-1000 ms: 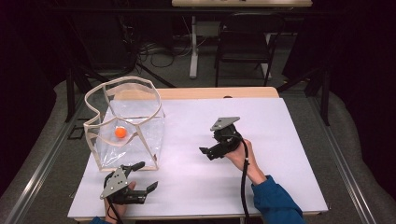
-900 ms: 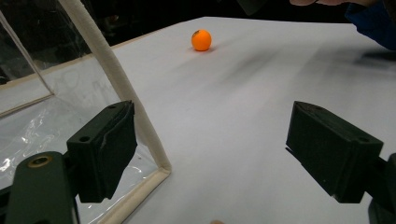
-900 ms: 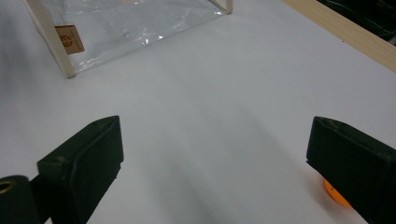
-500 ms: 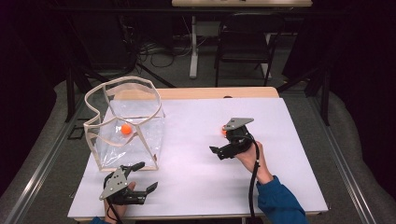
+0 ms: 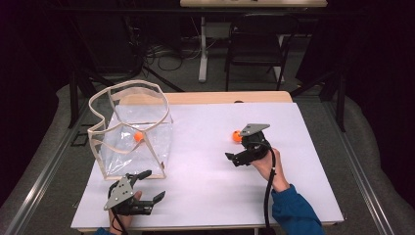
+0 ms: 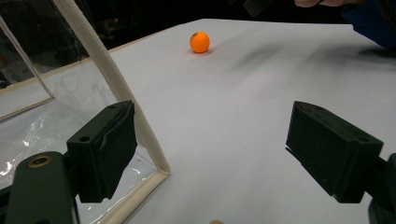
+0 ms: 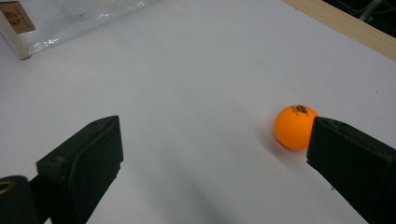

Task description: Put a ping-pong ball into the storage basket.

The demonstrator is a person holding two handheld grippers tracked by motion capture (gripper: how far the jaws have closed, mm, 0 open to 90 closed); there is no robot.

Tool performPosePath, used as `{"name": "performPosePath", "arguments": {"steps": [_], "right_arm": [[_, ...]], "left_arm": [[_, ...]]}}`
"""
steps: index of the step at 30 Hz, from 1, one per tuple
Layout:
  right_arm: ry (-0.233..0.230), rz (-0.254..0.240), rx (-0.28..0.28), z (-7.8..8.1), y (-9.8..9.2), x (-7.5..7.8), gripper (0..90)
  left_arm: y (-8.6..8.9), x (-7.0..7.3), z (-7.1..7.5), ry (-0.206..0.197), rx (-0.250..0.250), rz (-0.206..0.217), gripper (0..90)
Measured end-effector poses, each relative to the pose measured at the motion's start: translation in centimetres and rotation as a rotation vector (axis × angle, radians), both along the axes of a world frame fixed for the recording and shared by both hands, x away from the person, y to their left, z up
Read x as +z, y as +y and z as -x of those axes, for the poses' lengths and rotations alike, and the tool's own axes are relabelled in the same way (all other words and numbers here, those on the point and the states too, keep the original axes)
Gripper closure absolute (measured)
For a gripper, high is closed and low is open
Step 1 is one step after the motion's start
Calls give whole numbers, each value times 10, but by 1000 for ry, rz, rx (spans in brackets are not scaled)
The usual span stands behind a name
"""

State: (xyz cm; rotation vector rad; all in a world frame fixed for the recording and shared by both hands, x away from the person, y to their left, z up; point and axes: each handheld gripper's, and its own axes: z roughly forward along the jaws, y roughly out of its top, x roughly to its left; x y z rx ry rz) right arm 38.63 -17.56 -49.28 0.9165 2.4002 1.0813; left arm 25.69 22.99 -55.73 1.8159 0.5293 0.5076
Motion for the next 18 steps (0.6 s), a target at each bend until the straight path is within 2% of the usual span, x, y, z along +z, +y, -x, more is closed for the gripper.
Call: {"name": "performPosePath", "arguments": {"steps": [6,12,18], "right_arm": [[11,-19,-22,-8,-7,-2,28],[16,1,-43,-17,-10,-4,28],[26,1,-66,-25,-10,-7,26]], "left_arm": [[0,0,-1,0,0,2,161],[-1,0,-1,-2,-2,1,161],[-1,0,-1,-1,-3,-2,161]]}}
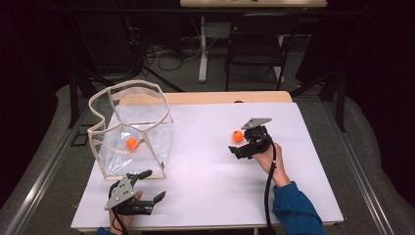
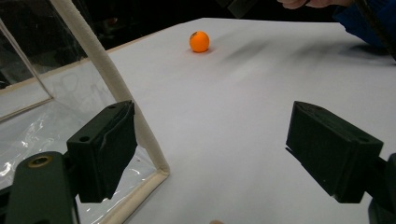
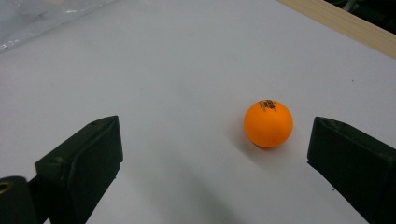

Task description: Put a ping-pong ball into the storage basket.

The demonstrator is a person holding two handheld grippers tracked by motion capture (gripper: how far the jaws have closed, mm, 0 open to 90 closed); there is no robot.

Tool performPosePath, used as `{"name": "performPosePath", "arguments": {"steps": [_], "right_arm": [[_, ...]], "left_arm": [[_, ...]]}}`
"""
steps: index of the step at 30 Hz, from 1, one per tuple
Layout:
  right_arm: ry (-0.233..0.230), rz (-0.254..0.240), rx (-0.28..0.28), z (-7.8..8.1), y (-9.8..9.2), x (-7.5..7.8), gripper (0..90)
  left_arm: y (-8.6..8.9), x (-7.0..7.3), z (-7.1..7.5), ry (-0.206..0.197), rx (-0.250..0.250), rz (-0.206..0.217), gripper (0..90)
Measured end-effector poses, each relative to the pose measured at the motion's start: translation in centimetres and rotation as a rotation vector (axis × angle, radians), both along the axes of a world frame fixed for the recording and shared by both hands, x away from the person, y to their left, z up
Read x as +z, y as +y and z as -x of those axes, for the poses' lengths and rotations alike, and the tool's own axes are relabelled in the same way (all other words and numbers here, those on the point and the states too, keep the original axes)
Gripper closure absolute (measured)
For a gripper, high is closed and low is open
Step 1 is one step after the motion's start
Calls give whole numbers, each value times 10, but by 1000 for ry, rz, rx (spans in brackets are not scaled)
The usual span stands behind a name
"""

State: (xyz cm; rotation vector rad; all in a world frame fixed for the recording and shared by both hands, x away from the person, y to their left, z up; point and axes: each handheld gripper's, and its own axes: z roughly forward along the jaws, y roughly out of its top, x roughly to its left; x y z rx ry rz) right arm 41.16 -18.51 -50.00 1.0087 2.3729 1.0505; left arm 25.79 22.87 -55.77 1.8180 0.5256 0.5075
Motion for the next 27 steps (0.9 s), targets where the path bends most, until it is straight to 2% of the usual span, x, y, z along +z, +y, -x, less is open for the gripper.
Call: {"name": "performPosePath", "arguments": {"steps": [10,19,22,24,27], "right_arm": [[-7,5,-35,-12,-1,-1,23],[36,-2,-51,-24,-2,-5,18],[49,14,-52,-29,-1,-6,14],[49,41,-48,-32,0,-5,13],[73,29,-45,-37,0,-8,5]], "left_arm": [[0,0,0,0,-1,0,161],[0,-1,0,5,5,1,161],[0,-1,0,5,4,1,161],[0,-1,-1,5,4,1,161],[0,-1,0,5,4,2,161]]}}
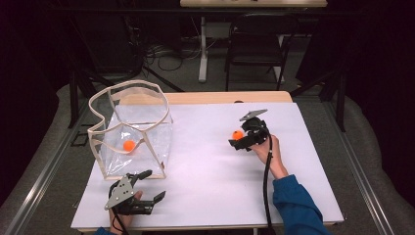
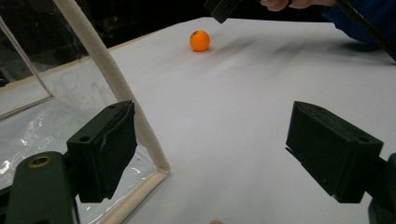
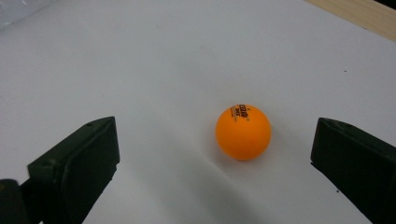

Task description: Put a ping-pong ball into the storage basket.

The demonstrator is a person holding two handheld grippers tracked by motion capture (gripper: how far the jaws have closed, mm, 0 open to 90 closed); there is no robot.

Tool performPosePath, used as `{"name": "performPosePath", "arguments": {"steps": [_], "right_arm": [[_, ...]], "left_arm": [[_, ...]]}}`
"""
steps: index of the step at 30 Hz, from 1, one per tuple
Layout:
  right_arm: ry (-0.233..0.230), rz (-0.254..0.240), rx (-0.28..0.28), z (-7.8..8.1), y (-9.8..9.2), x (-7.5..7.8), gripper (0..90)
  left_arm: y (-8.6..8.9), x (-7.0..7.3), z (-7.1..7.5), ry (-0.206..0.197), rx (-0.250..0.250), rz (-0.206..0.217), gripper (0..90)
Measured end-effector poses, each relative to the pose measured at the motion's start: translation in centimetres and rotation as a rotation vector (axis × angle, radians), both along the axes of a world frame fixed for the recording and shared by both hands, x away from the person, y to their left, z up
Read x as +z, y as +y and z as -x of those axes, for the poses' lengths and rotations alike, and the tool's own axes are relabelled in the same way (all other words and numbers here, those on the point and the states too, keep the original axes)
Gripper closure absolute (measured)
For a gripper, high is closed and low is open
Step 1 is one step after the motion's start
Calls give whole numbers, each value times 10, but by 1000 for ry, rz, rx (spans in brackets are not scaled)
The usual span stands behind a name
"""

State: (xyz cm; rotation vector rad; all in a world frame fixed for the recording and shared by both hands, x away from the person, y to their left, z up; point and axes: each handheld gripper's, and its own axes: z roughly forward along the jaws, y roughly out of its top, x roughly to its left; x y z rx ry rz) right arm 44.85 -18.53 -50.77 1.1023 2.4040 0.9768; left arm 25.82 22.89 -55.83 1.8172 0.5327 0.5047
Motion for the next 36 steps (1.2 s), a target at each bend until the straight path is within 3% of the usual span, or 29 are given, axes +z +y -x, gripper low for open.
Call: {"name": "performPosePath", "arguments": {"steps": [12,26,31,36], "right_arm": [[38,35,-10,-15,5,-7,6],[50,28,-36,-24,8,-19,5],[66,22,-38,-26,8,-22,132],[80,47,-53,-28,9,-27,187]], "left_arm": [[0,0,0,-1,0,1,161],[1,0,0,-3,-2,-1,161],[0,0,0,-4,-5,-1,161],[1,0,1,-2,-7,-1,161]]}}
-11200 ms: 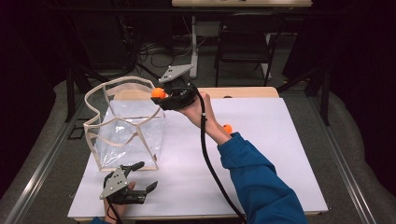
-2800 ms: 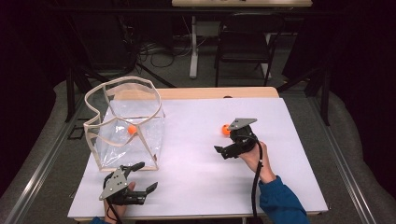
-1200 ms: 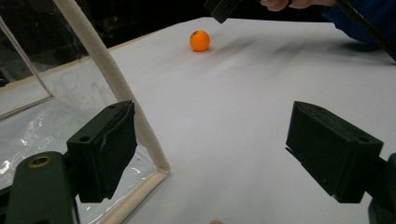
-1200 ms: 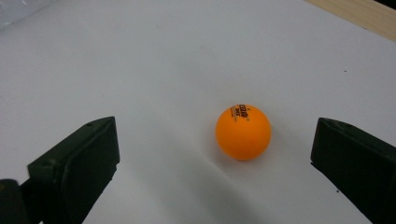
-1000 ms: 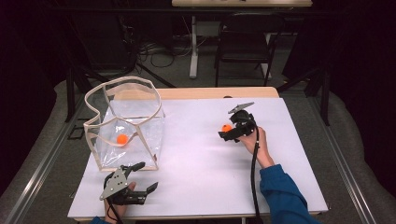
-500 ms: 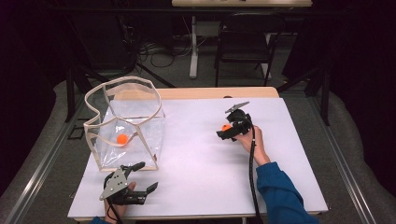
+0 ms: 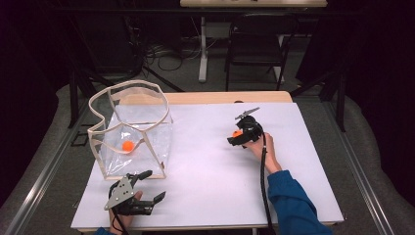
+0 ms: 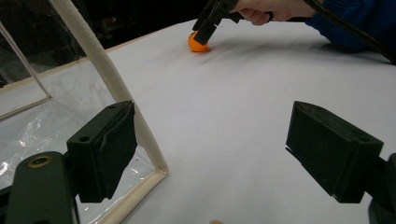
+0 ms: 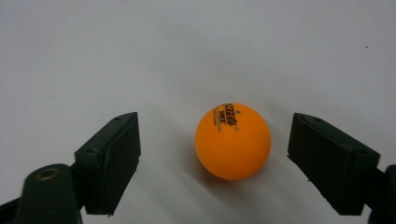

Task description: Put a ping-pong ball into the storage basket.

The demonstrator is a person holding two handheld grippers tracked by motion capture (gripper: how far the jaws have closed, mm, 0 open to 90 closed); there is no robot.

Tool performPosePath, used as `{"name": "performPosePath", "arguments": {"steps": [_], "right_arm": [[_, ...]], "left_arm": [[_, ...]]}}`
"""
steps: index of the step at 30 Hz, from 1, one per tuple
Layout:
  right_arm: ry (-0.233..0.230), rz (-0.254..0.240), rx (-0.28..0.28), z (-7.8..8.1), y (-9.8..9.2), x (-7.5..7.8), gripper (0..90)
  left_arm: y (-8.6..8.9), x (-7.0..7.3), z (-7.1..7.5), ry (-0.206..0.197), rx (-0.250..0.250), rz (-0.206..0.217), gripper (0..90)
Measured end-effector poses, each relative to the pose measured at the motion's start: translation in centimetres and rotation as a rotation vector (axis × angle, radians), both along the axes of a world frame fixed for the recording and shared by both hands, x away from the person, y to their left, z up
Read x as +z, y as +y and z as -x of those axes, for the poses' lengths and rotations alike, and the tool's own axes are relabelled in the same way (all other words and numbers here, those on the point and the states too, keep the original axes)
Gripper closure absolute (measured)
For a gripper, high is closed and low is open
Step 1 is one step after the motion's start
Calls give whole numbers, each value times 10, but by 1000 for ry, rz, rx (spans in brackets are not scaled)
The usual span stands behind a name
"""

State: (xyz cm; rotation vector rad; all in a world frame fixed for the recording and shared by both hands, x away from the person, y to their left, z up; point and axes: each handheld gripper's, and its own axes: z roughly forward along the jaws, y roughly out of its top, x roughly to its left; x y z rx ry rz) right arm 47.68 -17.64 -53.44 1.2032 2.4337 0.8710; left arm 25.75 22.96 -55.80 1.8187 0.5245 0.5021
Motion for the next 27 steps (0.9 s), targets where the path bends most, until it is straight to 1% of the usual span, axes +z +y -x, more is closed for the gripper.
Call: {"name": "performPosePath", "arguments": {"steps": [2,3,4,5,6,7,8,9,10,13,14,15,16,17,19,20,21,22,23,24,25,27], "right_arm": [[-1,2,-7,-1,0,-1,214],[-3,4,-14,-1,1,-2,257],[-3,4,-14,-1,1,-2,257],[-2,18,-22,-1,1,-3,300],[-2,18,-22,-1,1,-3,300],[-8,20,-31,-1,0,-3,319],[-2,21,-36,-2,-1,-3,333],[-7,19,-41,-2,-1,-4,344],[0,27,-41,-2,-1,-3,348],[2,28,-38,-2,-1,-4,353],[-2,24,-42,-1,-1,-4,377],[-2,24,-42,-1,-1,-4,377],[-6,29,-39,-2,-1,-5,383],[-6,37,-52,-2,-1,-5,410],[-3,43,-61,-2,-2,-4,419],[-3,43,-61,-2,-2,-4,419],[-5,35,-60,-1,-2,-5,440],[-5,35,-60,-1,-2,-5,440],[0,40,-59,-1,-3,-4,461],[0,40,-59,-1,-3,-4,461],[0,42,-54,-1,-2,-5,485],[-4,40,-51,-1,-1,-5,500]], "left_arm": [[0,0,0,0,0,0,161],[0,0,0,-1,-2,3,161],[-1,0,0,-2,-2,3,161],[0,0,0,0,-2,-1,161],[0,0,0,-1,-2,1,161],[0,0,0,-1,-2,1,161],[-1,0,0,2,-3,0,161],[-1,0,0,2,-3,0,161],[-1,0,0,0,-4,-1,161],[0,0,0,-1,-1,-1,161],[0,0,0,0,-3,1,161],[0,0,0,-1,-3,2,161],[0,0,0,-1,-3,2,161],[0,0,0,-1,-5,2,161],[-1,0,0,2,-4,0,161],[-1,0,0,2,-4,0,161],[0,0,0,0,-3,0,161],[0,0,0,0,-3,0,161],[0,0,0,1,-3,0,161],[0,0,0,1,-3,0,161],[0,0,0,1,-3,2,161],[0,0,0,0,-4,3,161]]}}
